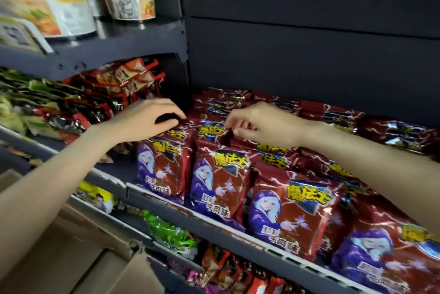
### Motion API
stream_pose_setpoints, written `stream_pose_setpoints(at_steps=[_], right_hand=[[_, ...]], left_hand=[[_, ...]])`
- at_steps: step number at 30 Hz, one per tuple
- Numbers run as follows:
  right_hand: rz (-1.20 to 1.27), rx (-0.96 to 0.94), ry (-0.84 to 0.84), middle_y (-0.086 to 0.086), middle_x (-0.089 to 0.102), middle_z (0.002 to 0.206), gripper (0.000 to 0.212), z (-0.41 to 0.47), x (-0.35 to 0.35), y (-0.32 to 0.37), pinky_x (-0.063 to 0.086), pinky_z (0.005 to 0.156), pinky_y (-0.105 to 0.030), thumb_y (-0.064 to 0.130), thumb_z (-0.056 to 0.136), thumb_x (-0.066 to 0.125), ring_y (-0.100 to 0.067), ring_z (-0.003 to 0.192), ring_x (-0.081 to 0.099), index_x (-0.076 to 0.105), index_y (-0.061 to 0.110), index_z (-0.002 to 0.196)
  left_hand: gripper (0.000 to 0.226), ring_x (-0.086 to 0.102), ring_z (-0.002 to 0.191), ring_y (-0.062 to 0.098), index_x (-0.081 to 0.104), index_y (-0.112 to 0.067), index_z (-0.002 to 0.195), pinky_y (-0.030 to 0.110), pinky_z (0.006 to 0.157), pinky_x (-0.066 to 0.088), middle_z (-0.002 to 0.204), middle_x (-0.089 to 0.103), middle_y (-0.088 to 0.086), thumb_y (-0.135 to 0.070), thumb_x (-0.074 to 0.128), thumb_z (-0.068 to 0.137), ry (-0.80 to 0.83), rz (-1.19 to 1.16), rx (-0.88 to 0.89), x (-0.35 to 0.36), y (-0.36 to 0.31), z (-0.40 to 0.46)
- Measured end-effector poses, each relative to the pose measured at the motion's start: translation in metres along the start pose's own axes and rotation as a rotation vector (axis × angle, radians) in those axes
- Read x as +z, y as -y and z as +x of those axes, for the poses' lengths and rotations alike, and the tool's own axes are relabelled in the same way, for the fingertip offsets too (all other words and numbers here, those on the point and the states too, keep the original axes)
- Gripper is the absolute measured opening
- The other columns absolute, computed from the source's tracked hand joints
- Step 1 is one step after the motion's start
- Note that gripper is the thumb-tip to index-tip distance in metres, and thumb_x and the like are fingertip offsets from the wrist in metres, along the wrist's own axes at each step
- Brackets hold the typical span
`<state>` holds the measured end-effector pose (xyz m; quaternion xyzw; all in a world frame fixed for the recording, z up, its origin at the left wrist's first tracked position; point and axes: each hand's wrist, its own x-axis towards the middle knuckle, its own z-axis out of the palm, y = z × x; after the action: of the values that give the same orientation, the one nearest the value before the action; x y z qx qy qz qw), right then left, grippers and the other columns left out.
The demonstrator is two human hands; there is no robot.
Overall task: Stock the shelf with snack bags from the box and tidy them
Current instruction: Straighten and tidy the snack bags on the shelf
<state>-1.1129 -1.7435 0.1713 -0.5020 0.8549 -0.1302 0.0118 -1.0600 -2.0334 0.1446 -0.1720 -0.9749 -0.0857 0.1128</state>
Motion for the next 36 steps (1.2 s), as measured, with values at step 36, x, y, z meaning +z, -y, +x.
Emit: stream_pose_setpoints(at_steps=[36], right_hand=[[-0.163, 0.022, 0.07, 0.005, 0.066, 0.114, 0.038, 0.062, 0.025, 0.014, 0.05, 0.08, -0.029, 0.02, 0.088, 0.065, -0.007, 0.094, 0.061, 0.061, 0.036, 0.122]], left_hand=[[0.054, 0.041, 0.115, -0.004, 0.056, -0.031, 0.125, 0.027, 0.1, 0.034, 0.124, 0.053, -0.016, -0.057, 0.021, 0.093, -0.055, -0.141, 0.045, 0.023, 0.028, -0.048]])
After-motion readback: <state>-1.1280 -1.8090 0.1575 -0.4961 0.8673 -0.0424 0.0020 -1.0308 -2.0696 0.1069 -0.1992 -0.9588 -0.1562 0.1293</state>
